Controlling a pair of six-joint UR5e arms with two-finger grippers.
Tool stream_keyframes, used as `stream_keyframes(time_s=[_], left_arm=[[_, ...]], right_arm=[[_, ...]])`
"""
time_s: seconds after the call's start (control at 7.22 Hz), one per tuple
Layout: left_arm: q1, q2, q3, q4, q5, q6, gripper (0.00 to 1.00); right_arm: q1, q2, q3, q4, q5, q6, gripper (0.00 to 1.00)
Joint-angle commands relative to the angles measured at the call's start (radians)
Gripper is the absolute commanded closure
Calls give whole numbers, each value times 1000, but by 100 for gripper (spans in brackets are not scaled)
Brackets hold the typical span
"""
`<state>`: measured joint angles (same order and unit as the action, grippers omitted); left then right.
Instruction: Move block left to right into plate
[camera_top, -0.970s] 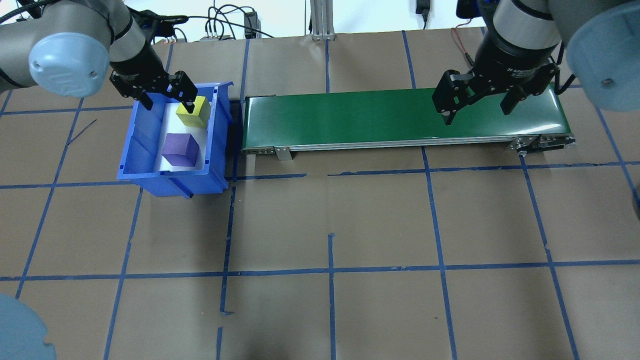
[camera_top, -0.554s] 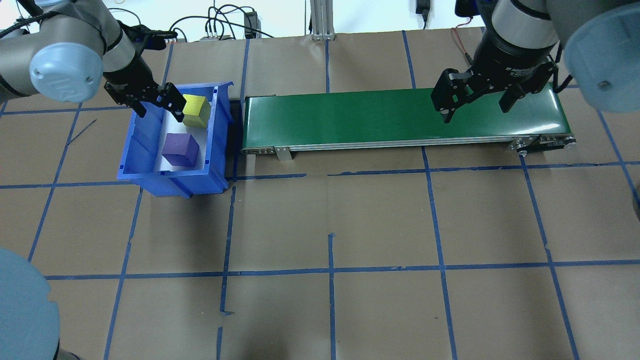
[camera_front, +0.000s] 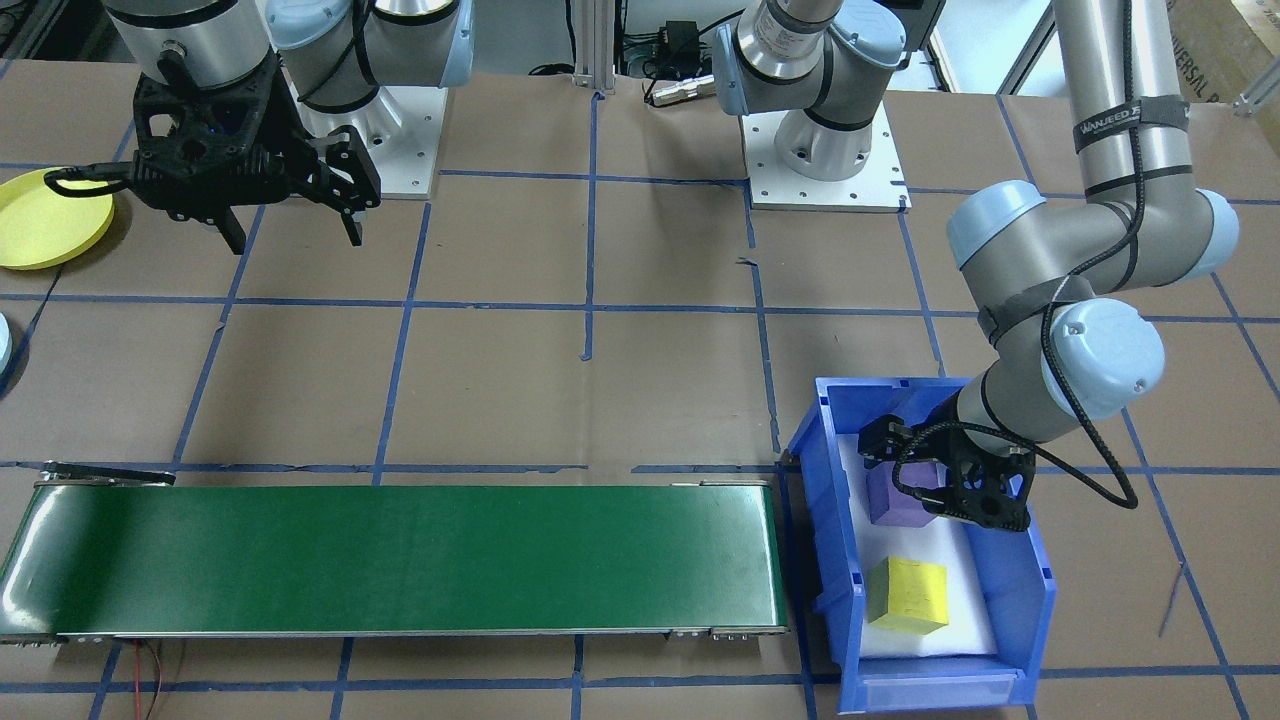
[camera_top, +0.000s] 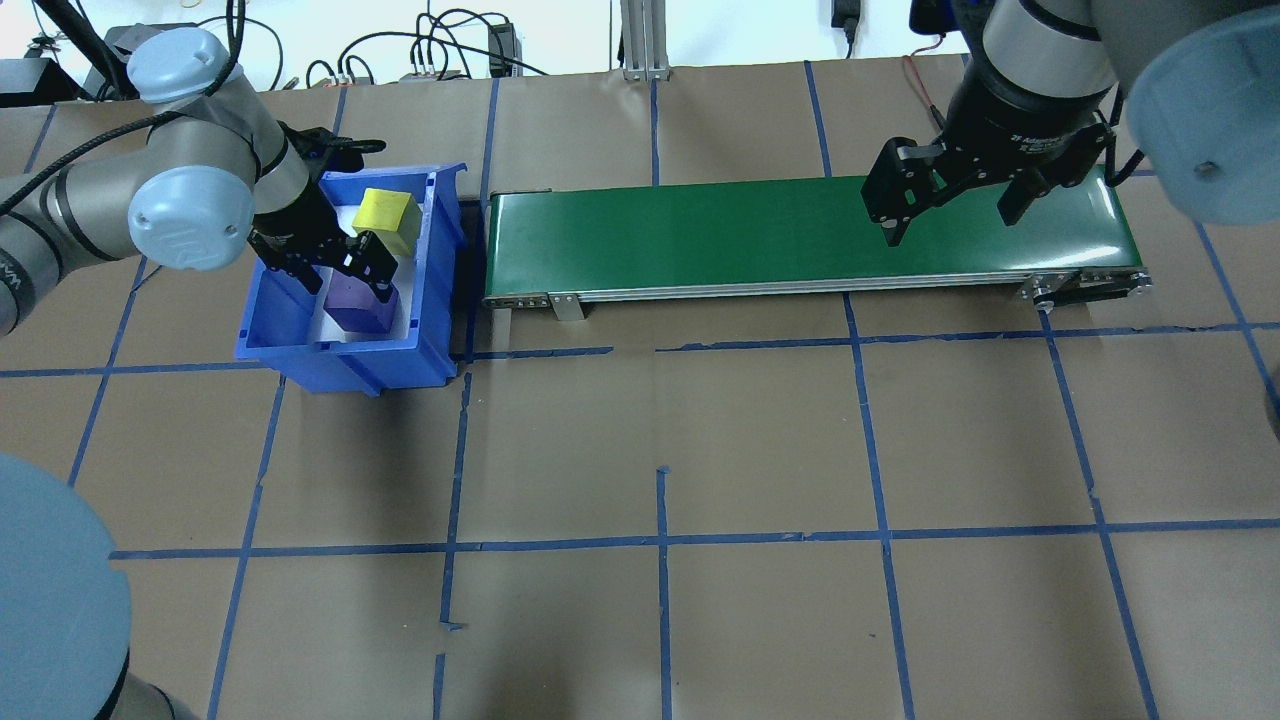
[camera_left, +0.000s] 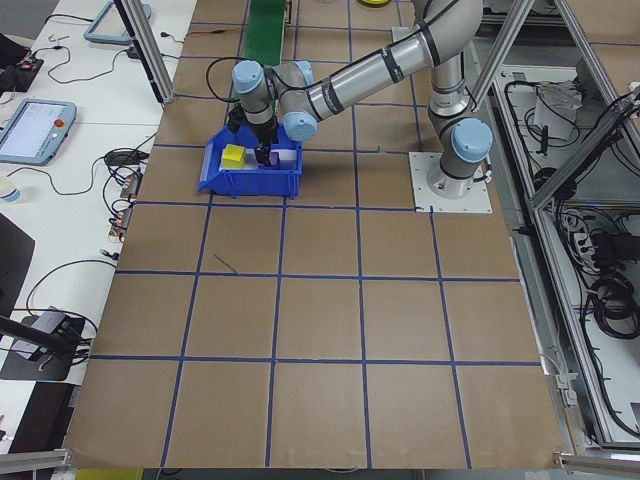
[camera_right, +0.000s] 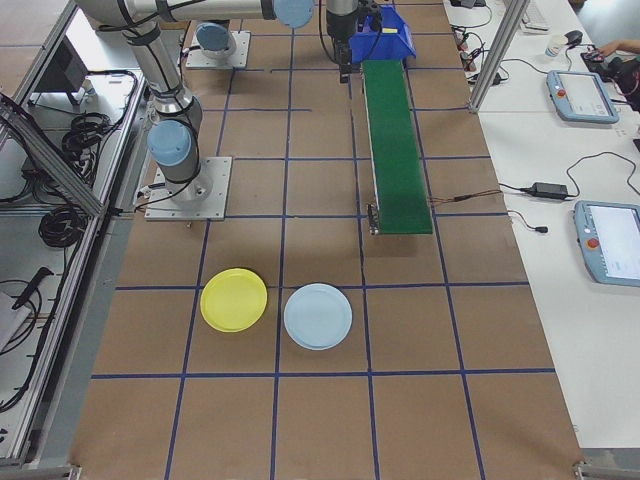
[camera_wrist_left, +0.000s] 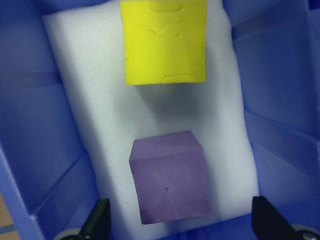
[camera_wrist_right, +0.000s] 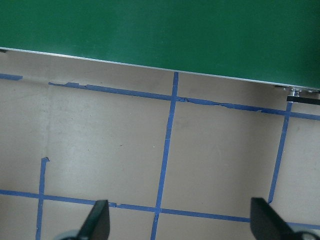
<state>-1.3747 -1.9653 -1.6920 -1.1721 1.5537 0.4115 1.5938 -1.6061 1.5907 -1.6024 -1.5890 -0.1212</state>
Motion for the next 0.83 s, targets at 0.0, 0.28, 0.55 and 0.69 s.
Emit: stream_keyframes(time_s=[0.0, 0.28, 0.55, 0.69], left_arm=[[0, -17, -40, 57, -3, 0, 0], [0, -18, -22, 62, 8, 3, 58], [-1, 9, 52, 103, 3, 3, 74], [-3, 63, 83, 100, -3, -2, 77]], right_arm=[[0, 0, -1, 1, 1, 0, 0], [0, 0, 0, 1, 0, 0, 0], [0, 0, 2, 1, 0, 0, 0], [-2, 2, 2, -1, 0, 0, 0]])
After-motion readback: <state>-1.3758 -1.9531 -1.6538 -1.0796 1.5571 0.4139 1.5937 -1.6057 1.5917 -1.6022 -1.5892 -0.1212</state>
